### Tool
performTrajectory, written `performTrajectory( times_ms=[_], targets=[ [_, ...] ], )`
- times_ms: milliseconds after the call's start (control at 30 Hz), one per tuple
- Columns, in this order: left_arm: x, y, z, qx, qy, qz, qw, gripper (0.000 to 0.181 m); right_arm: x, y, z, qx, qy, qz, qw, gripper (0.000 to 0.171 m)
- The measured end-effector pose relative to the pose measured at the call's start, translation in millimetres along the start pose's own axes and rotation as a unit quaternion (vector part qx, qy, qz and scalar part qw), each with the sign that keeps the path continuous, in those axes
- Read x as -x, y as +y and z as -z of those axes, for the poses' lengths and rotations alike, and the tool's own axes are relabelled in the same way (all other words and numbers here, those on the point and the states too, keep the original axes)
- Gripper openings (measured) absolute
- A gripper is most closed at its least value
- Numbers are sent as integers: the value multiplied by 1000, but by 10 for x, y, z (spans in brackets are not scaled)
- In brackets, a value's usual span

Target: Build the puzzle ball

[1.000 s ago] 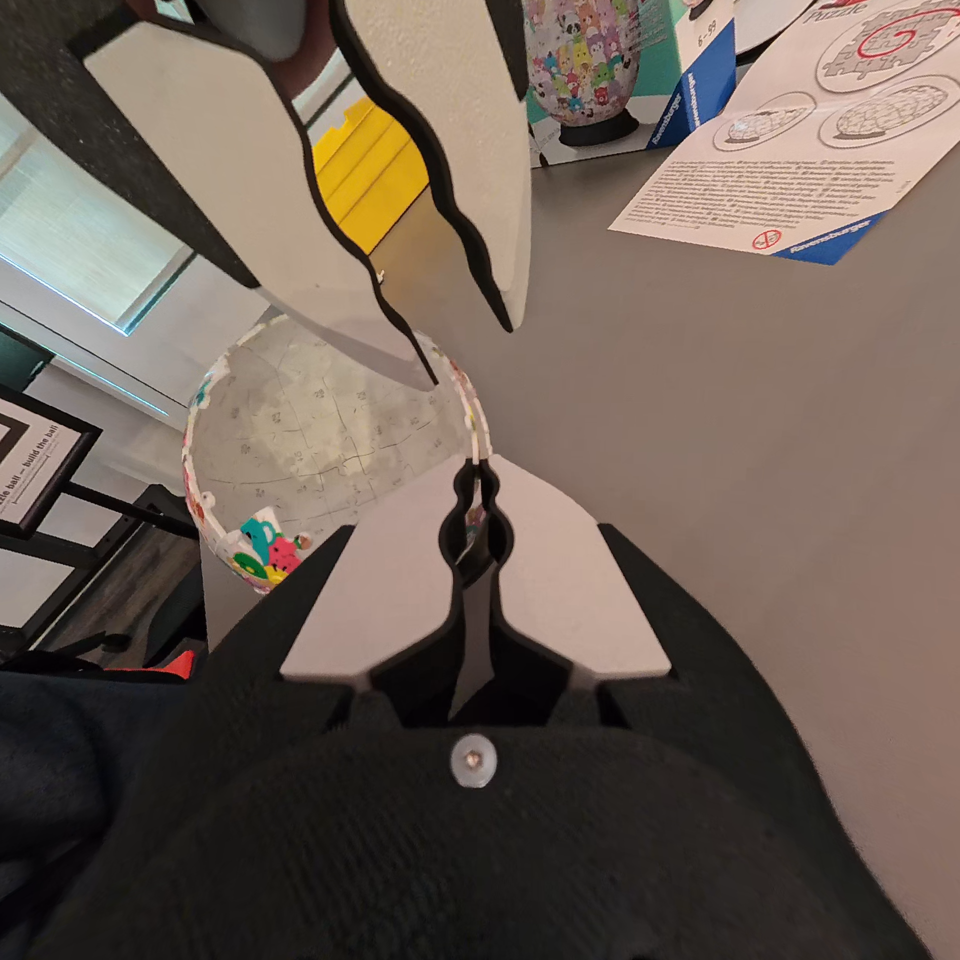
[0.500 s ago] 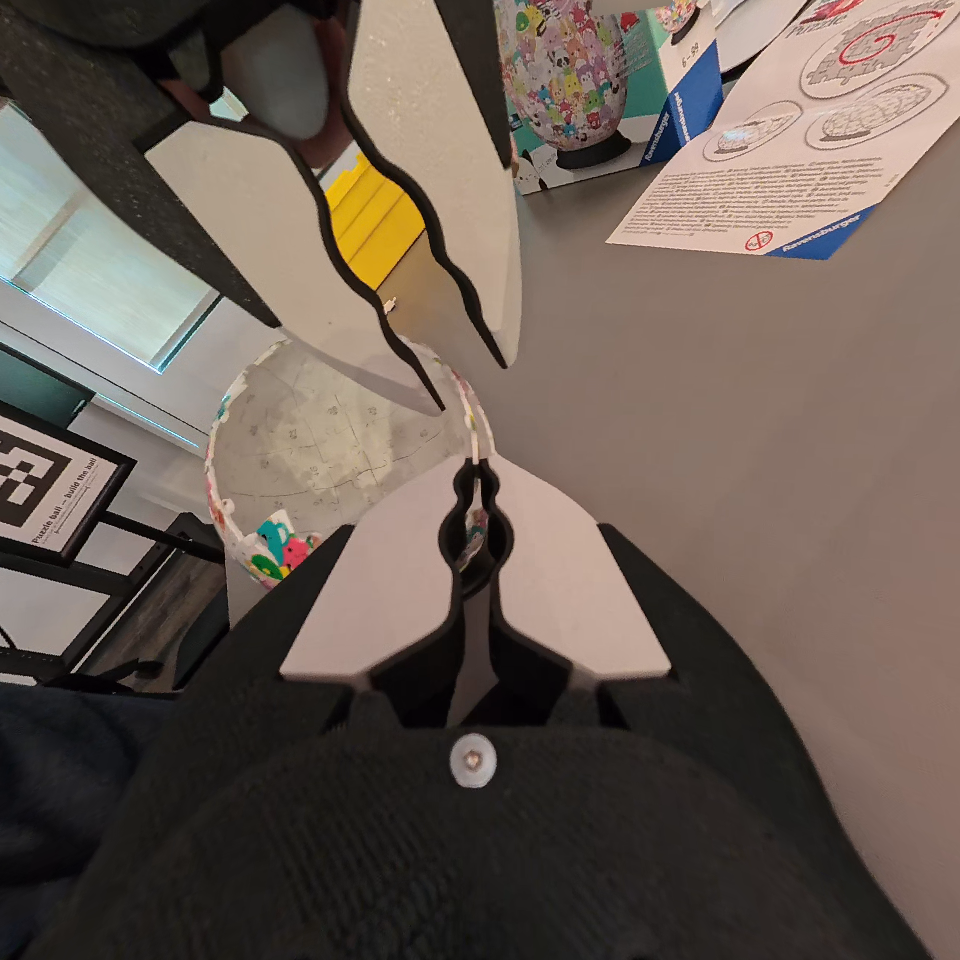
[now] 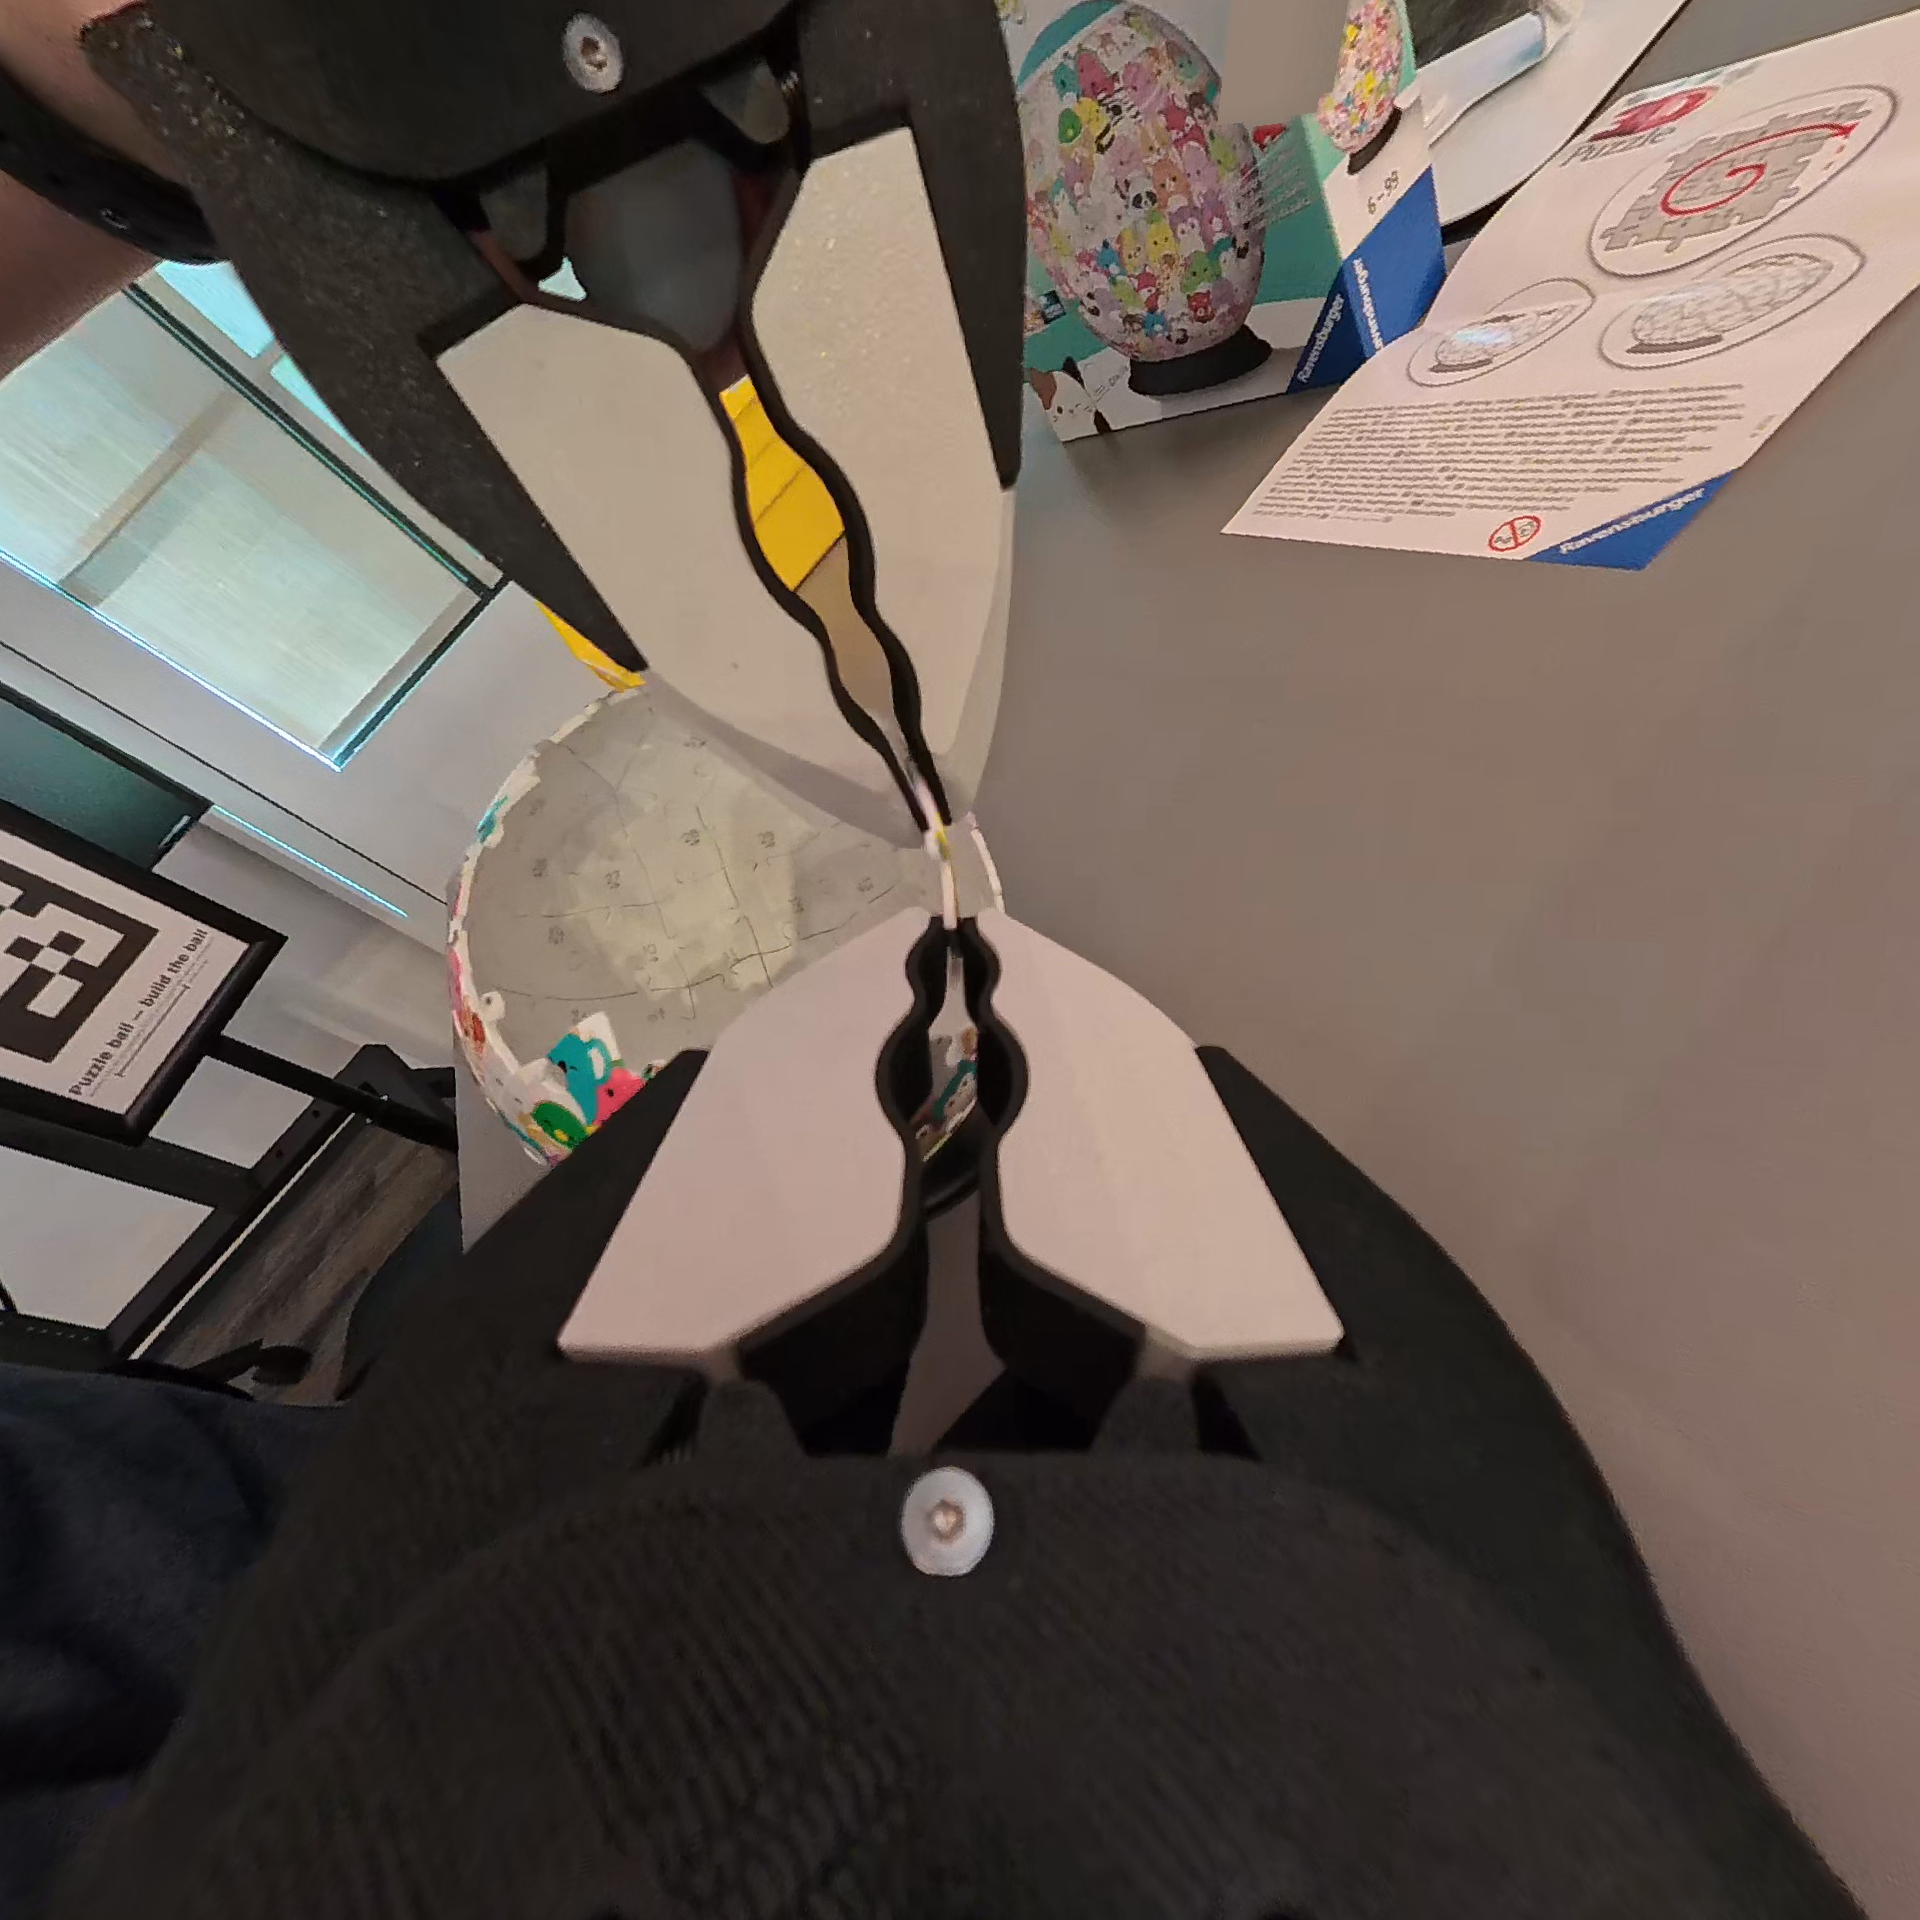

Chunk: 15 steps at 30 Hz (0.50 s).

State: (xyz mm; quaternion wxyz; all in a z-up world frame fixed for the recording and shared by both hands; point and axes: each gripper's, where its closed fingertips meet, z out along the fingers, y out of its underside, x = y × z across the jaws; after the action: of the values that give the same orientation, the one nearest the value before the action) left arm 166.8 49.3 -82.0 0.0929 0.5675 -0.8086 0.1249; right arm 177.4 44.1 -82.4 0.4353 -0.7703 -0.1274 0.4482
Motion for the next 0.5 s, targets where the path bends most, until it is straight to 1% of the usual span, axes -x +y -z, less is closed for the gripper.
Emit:
performTrajectory(
  times_ms=[133,267,300,367,500],
  targets=[
    [-26,15,-20,9,11,1,1000,2,65,6,-9,8,-20,8,1000,17],
    [-40,28,-36,27,14,-8,1000,2,55,-82,34,-10,-1,66,998,15],
    [-44,29,-38,31,14,-9,999,2,46,-79,39,-5,6,86,996,10],
    [-39,32,-39,39,12,-13,999,2,12,-39,25,13,17,116,993,8],
    [-44,56,-50,60,12,-21,998,2,81,-13,-11,17,-8,123,992,9]
  ],
)
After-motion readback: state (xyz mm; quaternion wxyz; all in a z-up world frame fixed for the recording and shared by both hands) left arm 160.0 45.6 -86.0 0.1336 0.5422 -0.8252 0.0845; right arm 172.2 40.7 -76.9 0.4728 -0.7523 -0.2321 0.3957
